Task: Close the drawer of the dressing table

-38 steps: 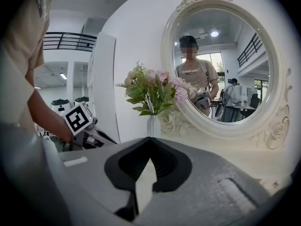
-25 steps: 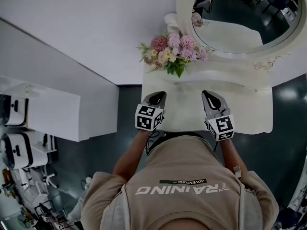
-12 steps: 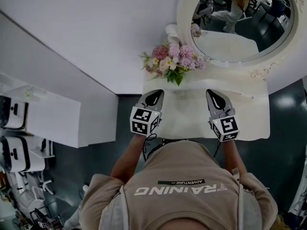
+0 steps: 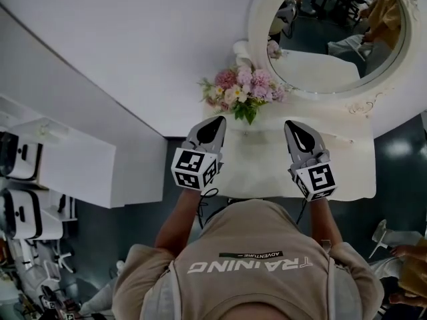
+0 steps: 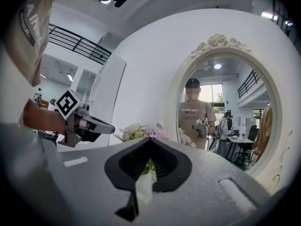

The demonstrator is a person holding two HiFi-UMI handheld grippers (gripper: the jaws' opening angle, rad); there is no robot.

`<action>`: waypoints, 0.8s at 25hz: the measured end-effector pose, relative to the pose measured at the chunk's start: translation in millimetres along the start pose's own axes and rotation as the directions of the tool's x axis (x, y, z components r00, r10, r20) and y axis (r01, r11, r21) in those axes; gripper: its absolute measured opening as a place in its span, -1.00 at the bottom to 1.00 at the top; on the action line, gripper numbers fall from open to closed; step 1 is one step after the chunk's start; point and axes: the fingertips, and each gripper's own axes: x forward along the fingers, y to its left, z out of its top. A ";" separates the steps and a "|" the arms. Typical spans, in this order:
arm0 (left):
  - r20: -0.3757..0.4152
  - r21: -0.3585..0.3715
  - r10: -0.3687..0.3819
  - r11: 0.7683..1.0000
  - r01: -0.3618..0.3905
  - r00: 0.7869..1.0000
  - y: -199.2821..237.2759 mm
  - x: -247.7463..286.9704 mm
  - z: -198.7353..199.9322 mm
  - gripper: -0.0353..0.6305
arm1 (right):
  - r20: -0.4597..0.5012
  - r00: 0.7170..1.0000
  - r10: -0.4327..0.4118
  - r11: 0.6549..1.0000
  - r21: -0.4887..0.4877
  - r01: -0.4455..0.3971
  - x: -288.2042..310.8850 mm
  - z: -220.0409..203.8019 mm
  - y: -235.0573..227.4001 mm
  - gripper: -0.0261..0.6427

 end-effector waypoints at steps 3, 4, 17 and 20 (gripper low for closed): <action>0.033 0.017 0.010 1.000 -0.011 0.999 0.6 -3.1 13.2 -0.84 | 0.015 1.000 0.007 1.000 -0.001 -0.007 1.0 7.5 2.3 -0.92; 0.044 0.022 0.013 1.000 -0.014 0.999 1.0 -4.2 17.6 -0.84 | 0.018 1.000 0.008 1.000 0.001 -0.008 1.5 9.5 2.6 -0.92; 0.083 0.019 0.075 0.997 -0.077 0.994 16.1 -12.8 34.0 -0.84 | 0.052 0.999 -0.005 0.998 0.062 0.002 -0.8 19.8 9.2 -0.92; 0.070 0.034 0.074 0.997 -0.076 0.995 15.5 -11.5 29.7 -0.84 | 0.045 0.999 -0.015 0.998 0.065 0.012 -2.5 16.3 7.5 -0.92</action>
